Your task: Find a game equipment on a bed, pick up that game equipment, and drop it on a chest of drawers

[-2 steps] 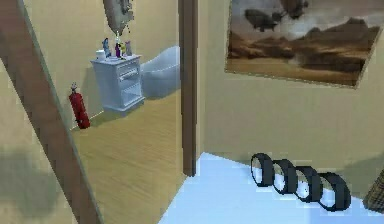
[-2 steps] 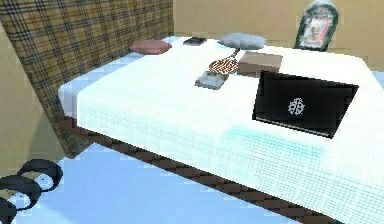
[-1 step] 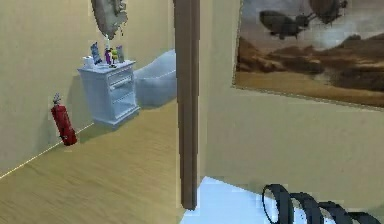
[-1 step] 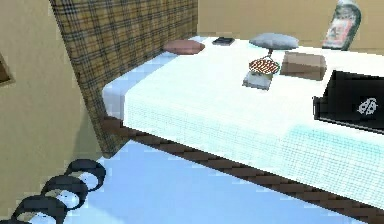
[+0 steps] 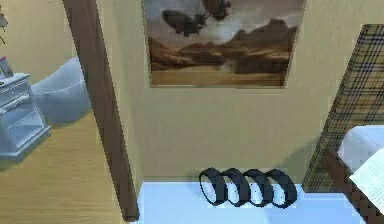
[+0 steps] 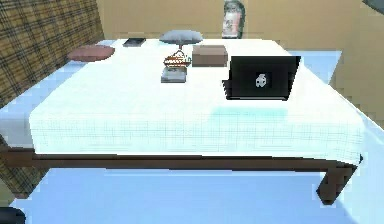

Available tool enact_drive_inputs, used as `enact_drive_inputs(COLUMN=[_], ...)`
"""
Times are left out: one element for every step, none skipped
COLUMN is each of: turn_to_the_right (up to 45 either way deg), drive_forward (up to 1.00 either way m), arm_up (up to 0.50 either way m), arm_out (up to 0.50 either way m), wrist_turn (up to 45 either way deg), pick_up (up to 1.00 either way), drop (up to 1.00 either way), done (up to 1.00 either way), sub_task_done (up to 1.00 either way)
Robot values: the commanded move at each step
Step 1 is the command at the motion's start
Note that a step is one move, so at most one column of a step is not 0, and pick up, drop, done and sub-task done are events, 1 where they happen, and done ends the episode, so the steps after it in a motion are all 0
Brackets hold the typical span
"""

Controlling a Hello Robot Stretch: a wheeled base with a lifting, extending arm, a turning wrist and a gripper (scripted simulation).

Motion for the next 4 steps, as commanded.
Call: enact_drive_inputs(turn_to_the_right=[0.0,-39.0,0.0,-45.0], drive_forward=[0.30,0.00,0.45,0.00], arm_up=[0.00,0.00,0.00,0.00], arm_out=[0.00,0.00,0.00,0.00], wrist_turn=[0.0,0.0,0.0,0.0], pick_up=[0.00,0.00,0.00,0.00], drop=[0.00,0.00,0.00,0.00], done=[0.00,0.00,0.00,0.00], sub_task_done=[0.00,0.00,0.00,0.00])
